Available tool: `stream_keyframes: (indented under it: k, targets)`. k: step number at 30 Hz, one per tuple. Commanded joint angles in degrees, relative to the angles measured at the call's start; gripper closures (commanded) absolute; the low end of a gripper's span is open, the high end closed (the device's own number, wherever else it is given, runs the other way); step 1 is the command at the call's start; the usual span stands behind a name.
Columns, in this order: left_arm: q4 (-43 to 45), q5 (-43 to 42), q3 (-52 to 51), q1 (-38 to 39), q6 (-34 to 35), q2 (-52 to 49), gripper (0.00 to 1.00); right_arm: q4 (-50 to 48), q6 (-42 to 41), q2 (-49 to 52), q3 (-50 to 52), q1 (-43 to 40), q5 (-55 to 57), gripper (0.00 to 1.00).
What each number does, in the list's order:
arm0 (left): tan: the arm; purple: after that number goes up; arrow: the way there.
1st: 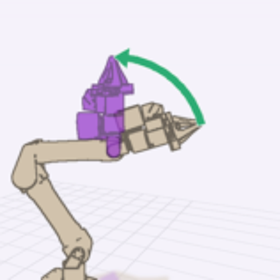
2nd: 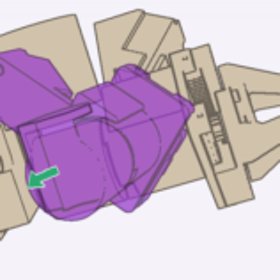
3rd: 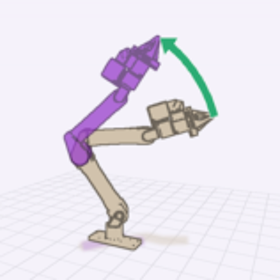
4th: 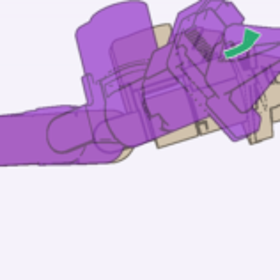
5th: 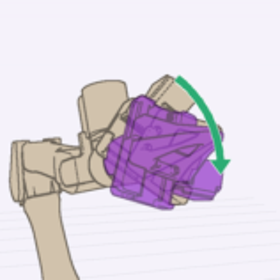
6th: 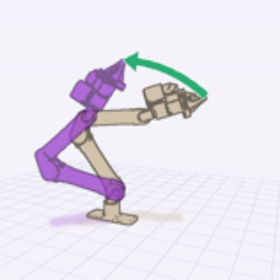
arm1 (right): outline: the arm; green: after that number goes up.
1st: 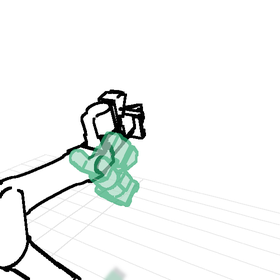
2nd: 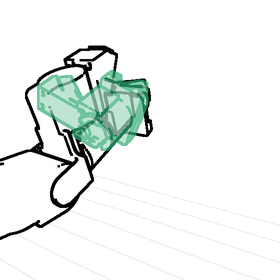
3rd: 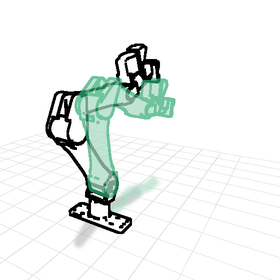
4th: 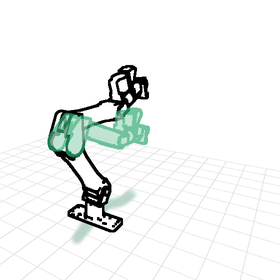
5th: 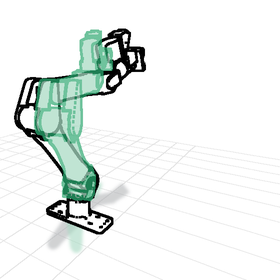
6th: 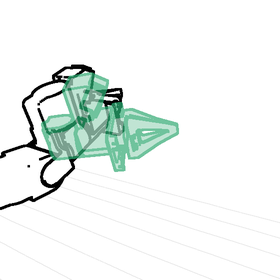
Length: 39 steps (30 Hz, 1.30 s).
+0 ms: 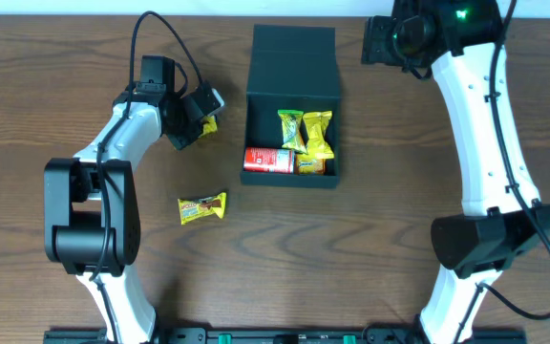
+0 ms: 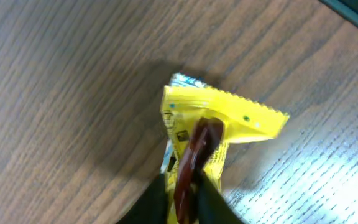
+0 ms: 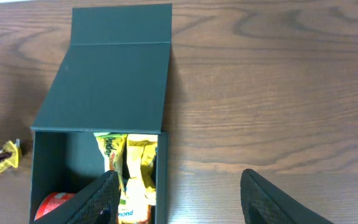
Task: Pack container
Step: 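Reach the left gripper to the yellow snack near the box and grasp it, then carry the yellow snack into the box and push it down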
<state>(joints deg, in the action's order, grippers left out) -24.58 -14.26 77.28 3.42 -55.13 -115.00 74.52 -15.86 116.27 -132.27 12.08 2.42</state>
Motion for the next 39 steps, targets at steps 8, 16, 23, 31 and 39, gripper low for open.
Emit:
stream_keyframes:
  k: [8,16,23,31,39]
  targets:
    - [-0.1,-0.6,-0.2,-0.3,9.5,-0.6,0.94,0.0,1.0,-0.1,-0.3,-0.4,5.1,0.33]
    - [-0.3,-0.8,1.4,1.2,30.4,2.3,0.94,0.1,1.4,-0.1,-0.3,-4.7,5.0,0.28]
    - [-3.2,-3.2,10.9,7.3,48.2,8.6,0.94,0.1,1.3,-0.1,-0.3,-8.6,4.6,0.28]
    - [-1.0,0.6,13.9,17.9,63.2,8.7,0.94,0.1,1.3,-0.1,-0.3,-9.8,4.7,0.27]
    - [-5.9,16.2,13.9,26.0,84.1,5.8,0.94,0.0,1.4,-0.1,-0.3,-10.2,4.7,0.25]
